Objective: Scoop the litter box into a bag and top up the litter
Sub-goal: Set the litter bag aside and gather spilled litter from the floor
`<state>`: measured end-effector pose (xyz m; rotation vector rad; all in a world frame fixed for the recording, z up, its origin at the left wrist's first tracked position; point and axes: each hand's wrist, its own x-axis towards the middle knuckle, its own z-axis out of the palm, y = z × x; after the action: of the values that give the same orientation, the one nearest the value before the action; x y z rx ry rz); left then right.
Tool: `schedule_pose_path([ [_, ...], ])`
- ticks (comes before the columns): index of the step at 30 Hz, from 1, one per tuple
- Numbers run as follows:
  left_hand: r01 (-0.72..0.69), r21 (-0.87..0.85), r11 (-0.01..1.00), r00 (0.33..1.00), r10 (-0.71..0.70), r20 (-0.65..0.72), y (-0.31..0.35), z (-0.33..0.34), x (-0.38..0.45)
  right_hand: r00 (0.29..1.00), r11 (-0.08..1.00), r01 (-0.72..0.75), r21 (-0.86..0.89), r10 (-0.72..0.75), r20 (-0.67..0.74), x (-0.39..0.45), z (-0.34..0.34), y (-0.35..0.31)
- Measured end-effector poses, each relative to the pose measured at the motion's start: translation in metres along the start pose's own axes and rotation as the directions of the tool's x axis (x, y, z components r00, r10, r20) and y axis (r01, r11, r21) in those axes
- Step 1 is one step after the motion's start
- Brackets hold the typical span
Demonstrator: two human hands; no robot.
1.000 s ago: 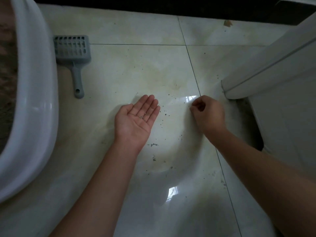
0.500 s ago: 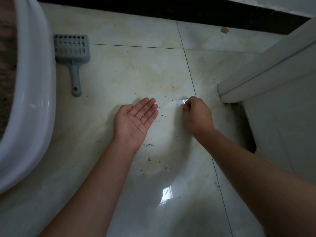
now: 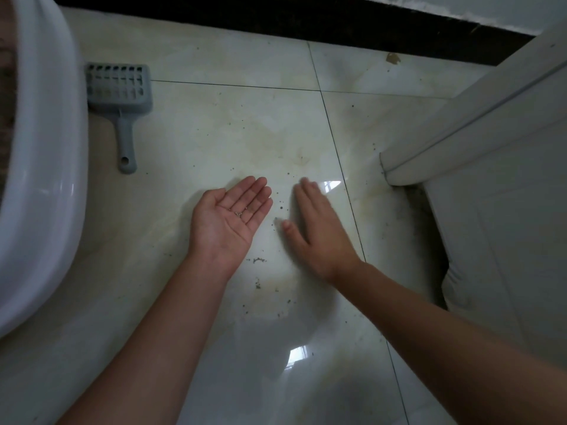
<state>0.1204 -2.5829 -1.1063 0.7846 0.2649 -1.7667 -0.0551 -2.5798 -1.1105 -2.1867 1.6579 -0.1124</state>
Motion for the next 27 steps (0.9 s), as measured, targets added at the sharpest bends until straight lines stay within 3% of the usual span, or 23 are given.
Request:
schedule_pose_path([
  [2, 0.004, -0.014, 1.0, 1.0, -0.003, 0.006, 0.001, -0.001, 0.0, 0.981, 0.983, 0.179, -0.045, -0.176, 0.079, -0.008, 0.0, -0.006],
  [4, 0.005, -0.023, 1.0, 1.0, -0.004, 0.016, 0.001, -0.003, -0.001, 0.968, 0.97, 0.237, -0.047, -0.233, 0.09, -0.005, -0.001, -0.006],
  [8, -0.004, 0.0, 1.0, 1.0, 0.004, 0.016, 0.002, -0.001, -0.001, 0.986, 0.985, 0.159, -0.062, -0.155, 0.068, 0.01, 0.0, -0.008],
  [14, -0.042, -0.067, 0.997, 0.999, 0.041, -0.012, 0.018, 0.003, 0.003, 0.978, 0.978, 0.187, -0.09, -0.177, 0.11, -0.009, 0.008, -0.025],
  [19, -0.058, -0.079, 0.995, 0.998, 0.058, -0.005, 0.021, -0.003, -0.001, 0.962, 0.961, 0.272, -0.052, -0.273, -0.017, -0.02, -0.002, -0.017],
  [21, -0.065, -0.086, 0.994, 0.998, 0.065, -0.001, 0.022, -0.004, -0.001, 0.968, 0.97, 0.242, -0.017, -0.243, -0.066, -0.013, -0.003, -0.016],
  [24, -0.067, -0.091, 0.994, 0.998, 0.068, 0.006, 0.022, -0.005, -0.003, 0.989, 0.99, 0.143, 0.007, -0.143, -0.036, 0.007, 0.001, -0.021],
  [27, -0.067, -0.092, 0.994, 0.998, 0.068, 0.017, 0.024, -0.008, -0.005, 0.984, 0.985, 0.173, 0.015, -0.174, 0.038, 0.016, 0.011, -0.032],
])
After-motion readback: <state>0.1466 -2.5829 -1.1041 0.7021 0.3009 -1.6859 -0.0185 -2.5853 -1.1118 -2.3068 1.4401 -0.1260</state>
